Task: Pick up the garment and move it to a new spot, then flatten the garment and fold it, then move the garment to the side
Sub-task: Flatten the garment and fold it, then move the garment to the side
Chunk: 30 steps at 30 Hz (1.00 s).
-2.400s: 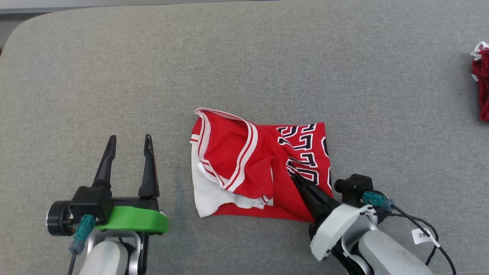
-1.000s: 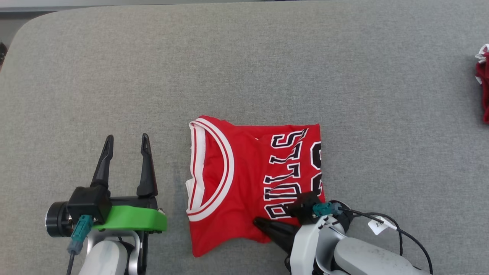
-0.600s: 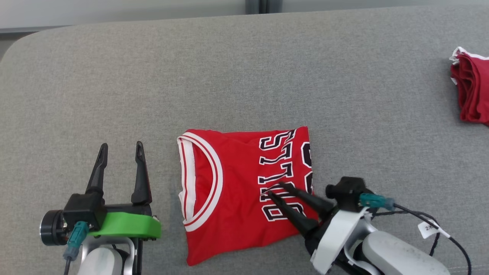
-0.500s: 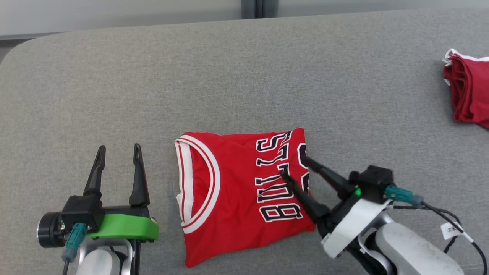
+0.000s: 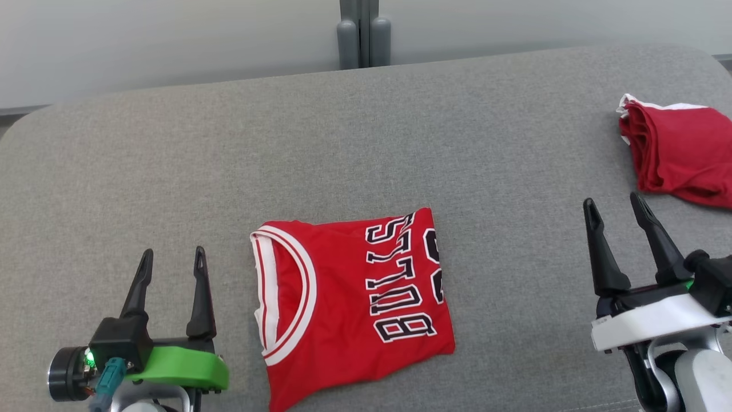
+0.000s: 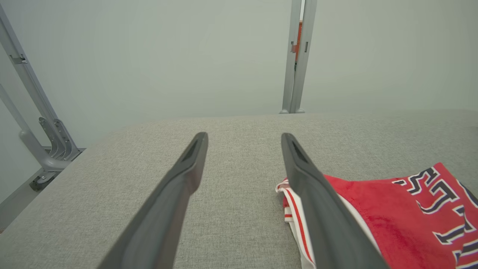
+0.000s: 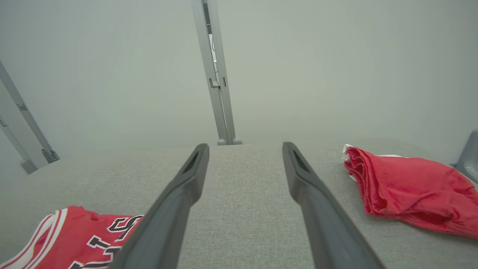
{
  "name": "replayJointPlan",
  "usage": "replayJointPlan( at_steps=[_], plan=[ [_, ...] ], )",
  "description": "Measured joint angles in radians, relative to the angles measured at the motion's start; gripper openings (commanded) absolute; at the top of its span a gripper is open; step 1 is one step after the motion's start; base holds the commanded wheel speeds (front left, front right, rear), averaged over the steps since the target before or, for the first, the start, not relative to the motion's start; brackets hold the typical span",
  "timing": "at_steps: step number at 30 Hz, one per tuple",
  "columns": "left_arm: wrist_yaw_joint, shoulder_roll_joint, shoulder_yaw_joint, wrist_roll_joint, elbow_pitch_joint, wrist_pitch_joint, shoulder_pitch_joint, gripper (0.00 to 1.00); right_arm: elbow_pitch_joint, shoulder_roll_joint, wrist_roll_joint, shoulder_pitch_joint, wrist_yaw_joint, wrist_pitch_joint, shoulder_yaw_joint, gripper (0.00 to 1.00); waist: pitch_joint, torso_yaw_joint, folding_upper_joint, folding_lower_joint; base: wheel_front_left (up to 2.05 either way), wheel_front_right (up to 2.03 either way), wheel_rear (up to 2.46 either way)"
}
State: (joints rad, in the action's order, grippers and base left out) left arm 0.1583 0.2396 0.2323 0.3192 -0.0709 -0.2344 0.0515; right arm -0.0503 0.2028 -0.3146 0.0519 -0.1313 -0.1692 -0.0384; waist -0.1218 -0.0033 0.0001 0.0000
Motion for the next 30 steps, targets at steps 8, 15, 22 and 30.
replayJointPlan(
  at_steps=[8, 15, 22, 30],
  plan=[
    [0.000, 0.017, 0.012, 0.003, -0.001, 0.013, -0.058, 1.00, -0.090, -0.050, 0.063, -0.116, 0.000, 0.077, 0.065, 1.00, 0.071, -0.014, 0.0000, 0.0000, 0.00, 0.00, 0.00],
    [0.000, 0.021, 0.021, 0.013, -0.002, 0.018, -0.095, 1.00, -0.130, -0.065, 0.074, -0.176, 0.000, 0.121, 0.054, 1.00, 0.112, -0.011, -0.0001, 0.0000, 0.00, 0.00, 0.00],
    [0.000, 0.022, 0.023, 0.022, -0.015, 0.013, -0.102, 1.00, -0.151, -0.068, 0.077, -0.189, 0.000, 0.134, 0.052, 1.00, 0.116, -0.002, 0.0000, 0.0000, 0.00, 0.00, 0.00],
    [0.002, 0.021, 0.024, 0.024, -0.024, 0.005, -0.101, 1.00, -0.160, -0.068, 0.079, -0.190, 0.000, 0.141, 0.056, 1.00, 0.110, -0.001, 0.0000, 0.0000, 0.00, 0.00, 0.00]
  ],
)
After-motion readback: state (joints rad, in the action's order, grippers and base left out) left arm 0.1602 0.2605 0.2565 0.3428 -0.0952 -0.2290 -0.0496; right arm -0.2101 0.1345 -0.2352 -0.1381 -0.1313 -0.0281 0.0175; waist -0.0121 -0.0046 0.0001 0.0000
